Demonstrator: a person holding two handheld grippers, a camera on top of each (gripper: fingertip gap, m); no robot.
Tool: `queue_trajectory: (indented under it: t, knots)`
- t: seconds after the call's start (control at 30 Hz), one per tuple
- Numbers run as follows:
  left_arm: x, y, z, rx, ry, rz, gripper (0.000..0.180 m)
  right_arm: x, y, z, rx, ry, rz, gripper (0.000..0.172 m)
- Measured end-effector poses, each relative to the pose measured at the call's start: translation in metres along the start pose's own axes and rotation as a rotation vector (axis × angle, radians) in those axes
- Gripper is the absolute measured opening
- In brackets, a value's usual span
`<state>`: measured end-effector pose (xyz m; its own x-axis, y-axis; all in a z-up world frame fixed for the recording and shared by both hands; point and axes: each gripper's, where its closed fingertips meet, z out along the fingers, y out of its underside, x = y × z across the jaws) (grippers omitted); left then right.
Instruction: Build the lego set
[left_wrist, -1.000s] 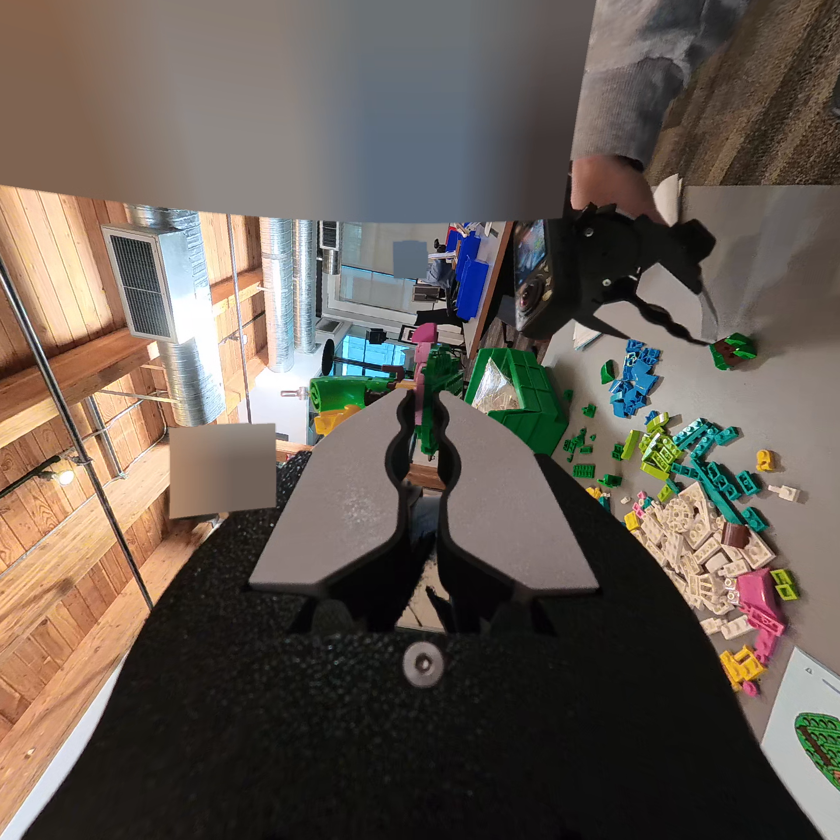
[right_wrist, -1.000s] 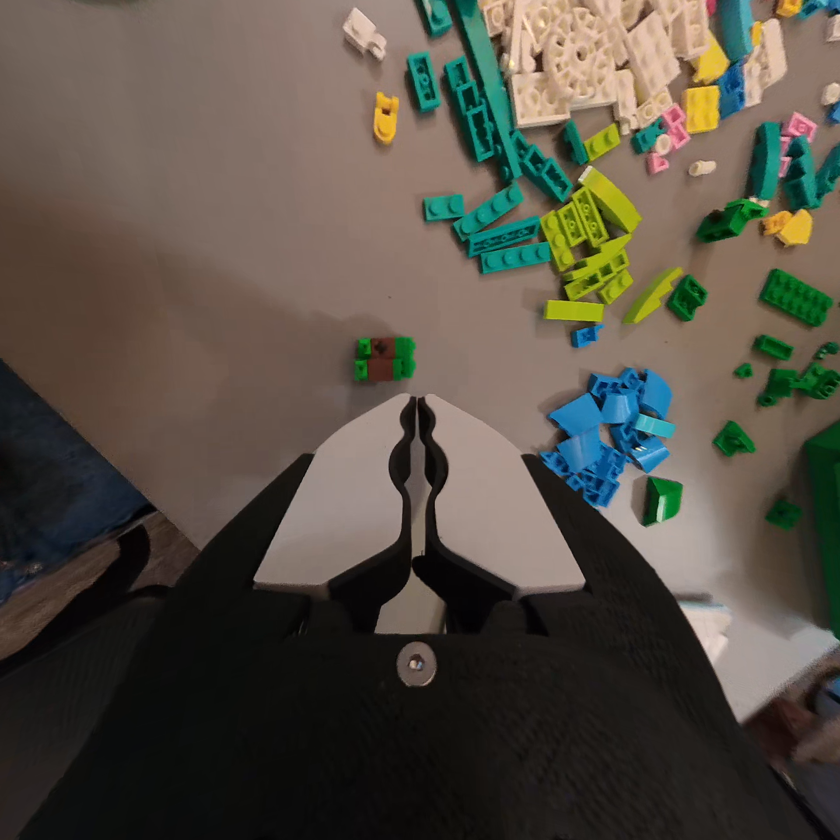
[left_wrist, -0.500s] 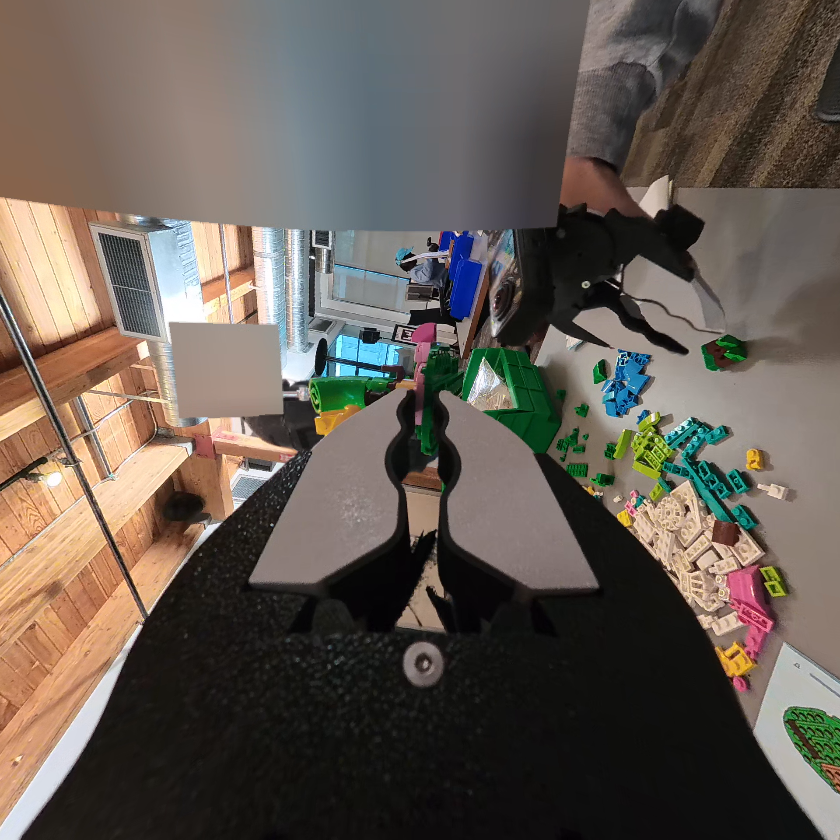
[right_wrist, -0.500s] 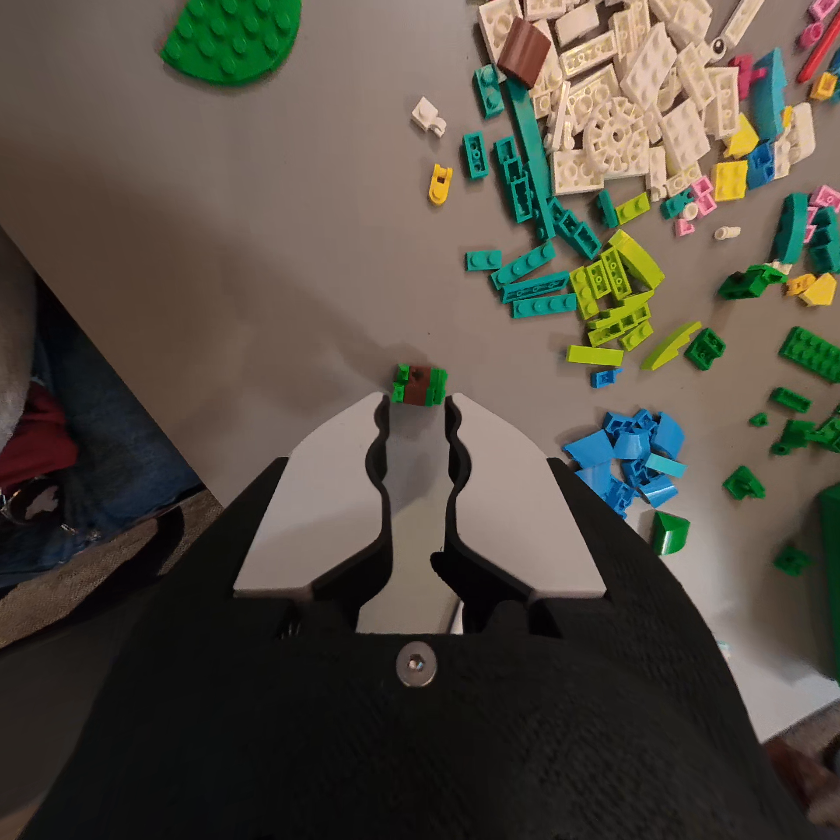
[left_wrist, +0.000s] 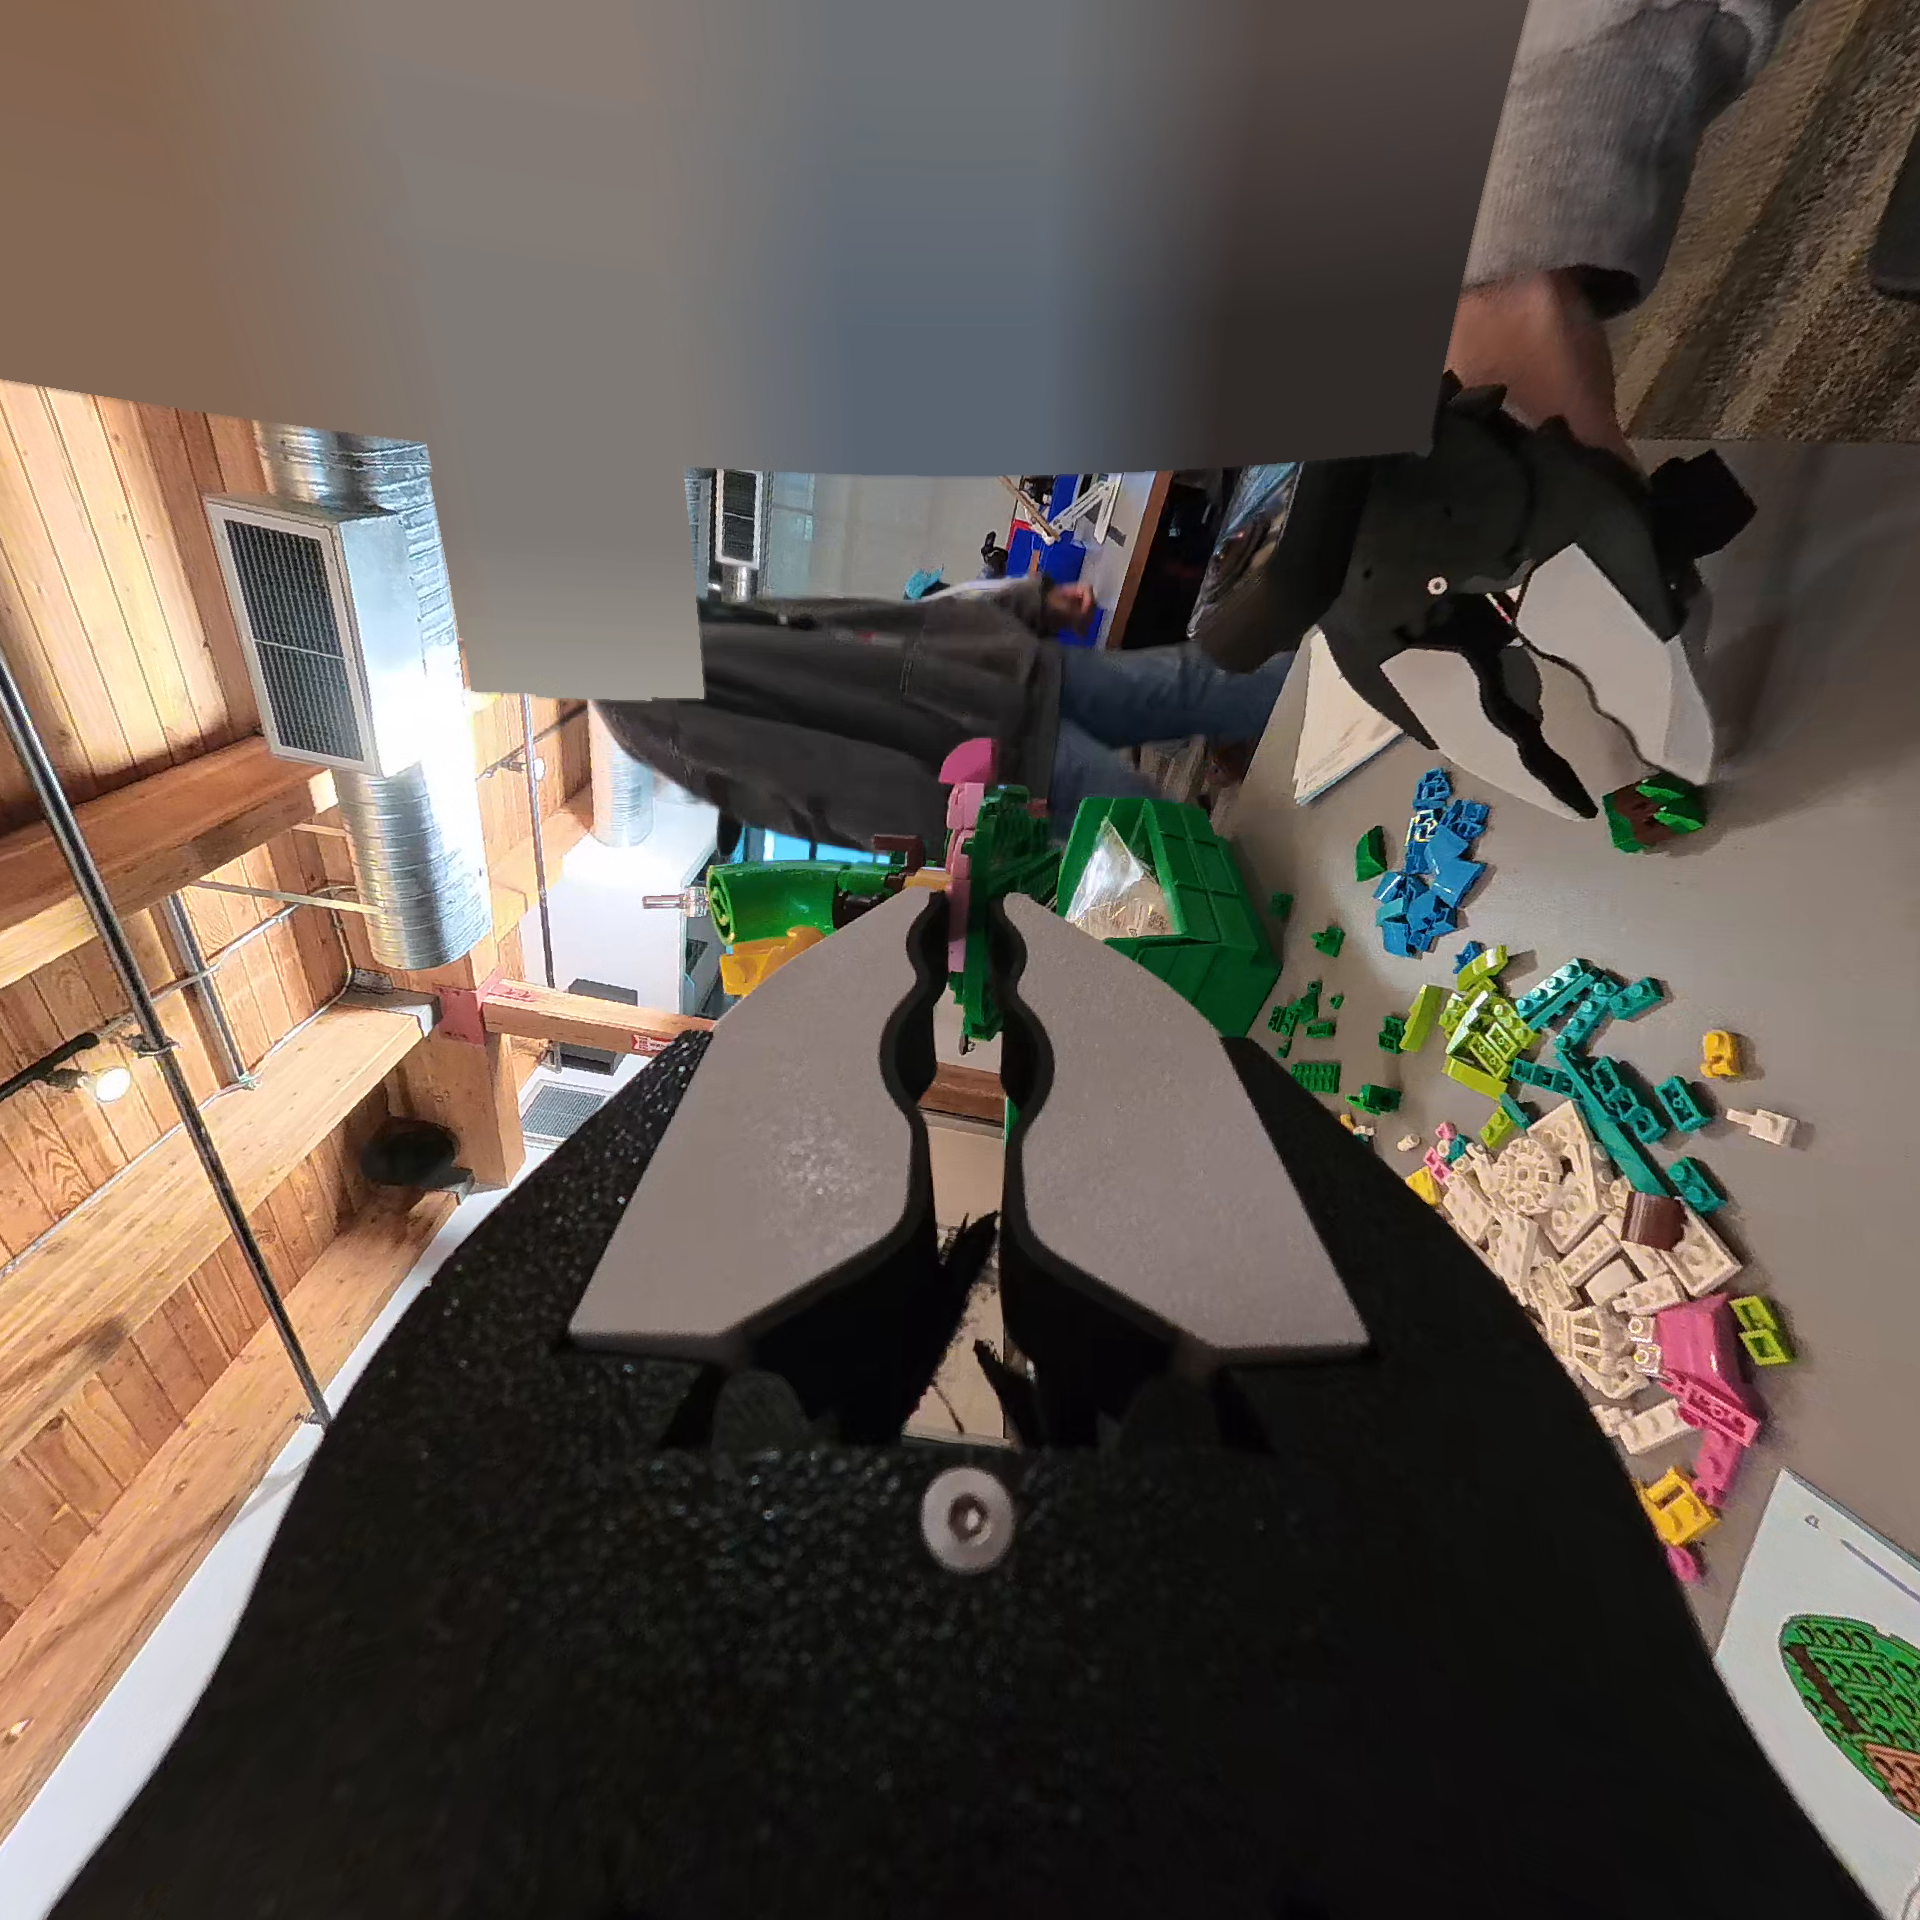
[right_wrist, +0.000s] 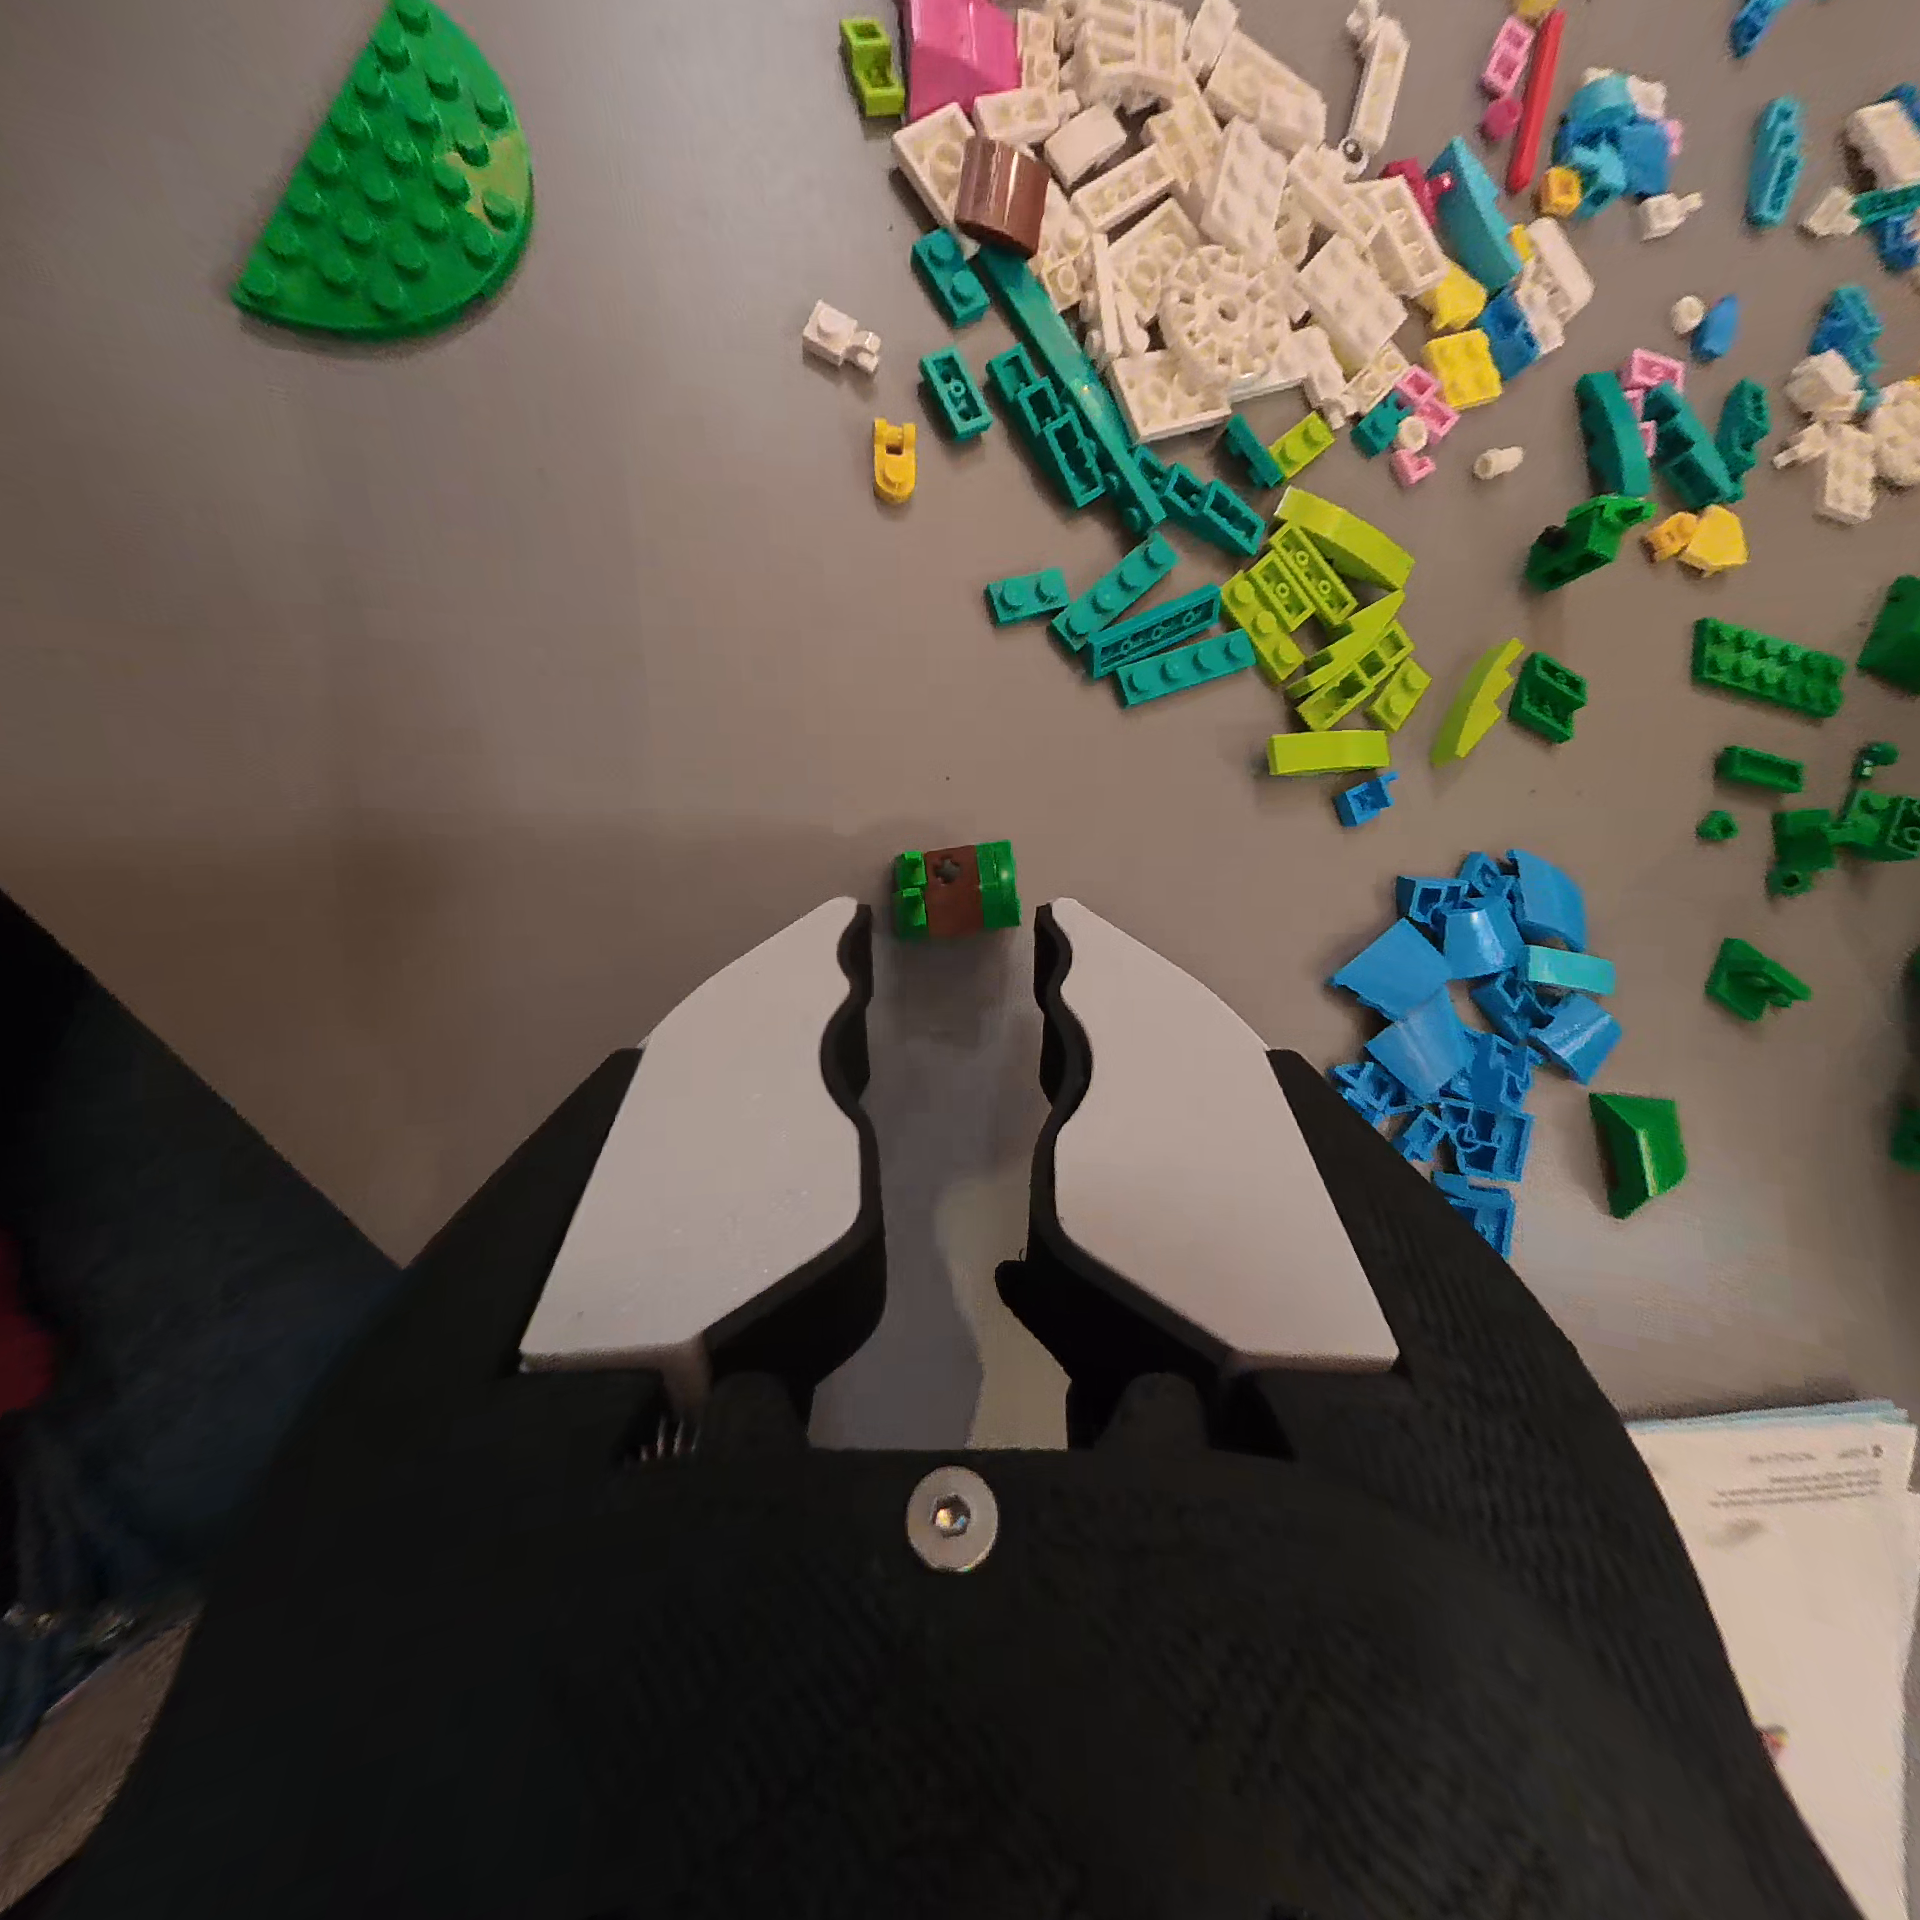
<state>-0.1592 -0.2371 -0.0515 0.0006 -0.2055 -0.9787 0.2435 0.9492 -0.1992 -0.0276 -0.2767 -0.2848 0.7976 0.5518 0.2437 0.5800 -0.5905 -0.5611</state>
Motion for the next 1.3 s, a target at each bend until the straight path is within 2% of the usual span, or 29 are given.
queue_trajectory:
  t: [0.03,0.53,0.83,1.0,1.3]
  knots:
    - [0.0,0.0,0.0,0.0,0.002,0.0,0.006,0.0,0.001,0.0,0.005,0.001,-0.005,0.026]
    - [0.004,-0.001,0.002,0.002,0.017,-0.003,0.006,-0.002,0.001,0.002,0.046,-0.026,-0.003,0.021]
    - [0.006,-0.003,0.003,0.009,0.03,0.001,0.006,0.009,-0.012,-0.012,0.104,0.03,-0.033,0.021]
    - [0.007,-0.004,0.004,0.012,0.036,0.0,0.006,-0.004,-0.002,-0.01,0.039,-0.069,-0.081,0.021]
    - [0.008,-0.004,0.004,0.012,0.038,-0.001,0.006,-0.01,0.003,-0.002,-0.002,-0.109,-0.101,0.023]
